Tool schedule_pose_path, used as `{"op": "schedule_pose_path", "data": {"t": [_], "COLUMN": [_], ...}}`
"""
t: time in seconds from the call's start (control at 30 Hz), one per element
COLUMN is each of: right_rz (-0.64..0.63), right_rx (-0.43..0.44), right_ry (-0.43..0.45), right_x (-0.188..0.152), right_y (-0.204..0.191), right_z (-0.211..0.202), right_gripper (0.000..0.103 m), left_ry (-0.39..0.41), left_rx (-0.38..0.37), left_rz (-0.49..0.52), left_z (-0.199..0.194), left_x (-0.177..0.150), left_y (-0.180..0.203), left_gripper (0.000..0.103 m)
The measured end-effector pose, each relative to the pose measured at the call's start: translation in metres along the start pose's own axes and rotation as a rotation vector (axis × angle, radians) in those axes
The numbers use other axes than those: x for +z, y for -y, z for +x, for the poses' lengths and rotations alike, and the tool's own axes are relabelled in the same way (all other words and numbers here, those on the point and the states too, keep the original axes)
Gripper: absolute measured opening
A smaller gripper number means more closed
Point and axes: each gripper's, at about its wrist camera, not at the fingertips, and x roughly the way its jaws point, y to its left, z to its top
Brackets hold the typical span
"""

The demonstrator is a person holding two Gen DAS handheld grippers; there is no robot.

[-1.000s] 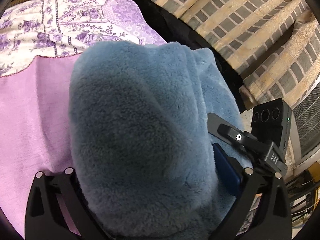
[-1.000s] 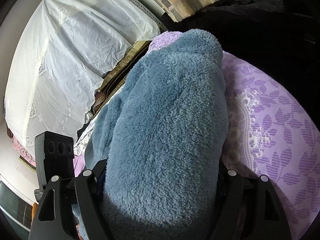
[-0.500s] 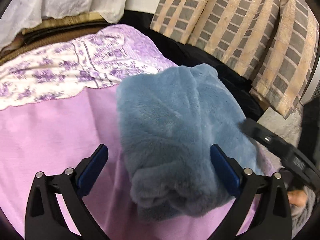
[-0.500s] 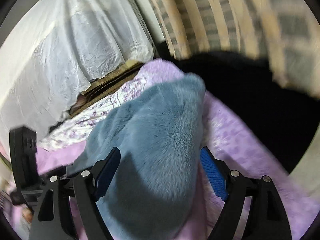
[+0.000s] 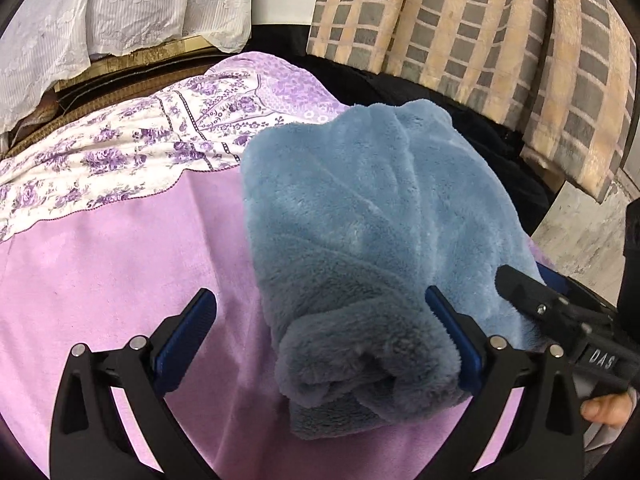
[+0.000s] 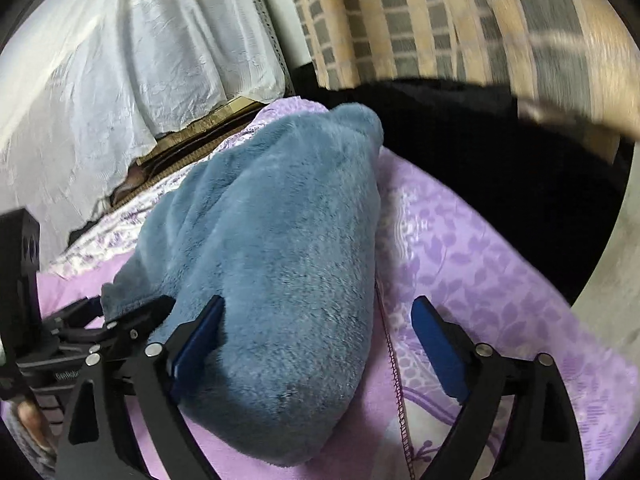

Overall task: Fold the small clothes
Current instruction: 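Lower the bundle onto the floral cover with both grippers, then open both grippers and pull them back from the bundle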

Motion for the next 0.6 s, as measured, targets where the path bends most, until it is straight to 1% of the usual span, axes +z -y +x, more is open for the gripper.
{"op": "schedule_pose_path", "data": {"t": [0.1,0.27,0.37,0.5,0.6], "right_rz": [-0.003,-0.021,-0.025,-0.062,-0.079], "right_rx": [-0.009,-0.037,-0.055,-0.124,-0.149], "right_ry": [0.002,0.016,0.036,0.102,0.158], "right_x": [-0.002,-0.004,-0.006,-0.011,-0.017], "right_y": [-0.002,-0.007,-0.010,-0.024,-0.035], "right_z": [0.001,-0.001,-0.006,-0.024,-0.041], "right_gripper": [0.094,0.095,0.095,0.095,0.095], "left_ry": [0.013,0.032,0.062,0.124,0.168], "left_rx": [0.019,0.030,0.043,0.070,0.079], "left_rz": [0.016,0.027,0.039,0.061,0.050], "left_z": [-0.003,-0.009,-0.018,-0.035,-0.048], "left_x": [-0.003,-0.006,-0.009,-0.014,-0.016], "left_y": [0.002,0.003,0.003,0.007,0.004], "left_gripper": [0.099,0.099,0.099,0.099,0.099]}}
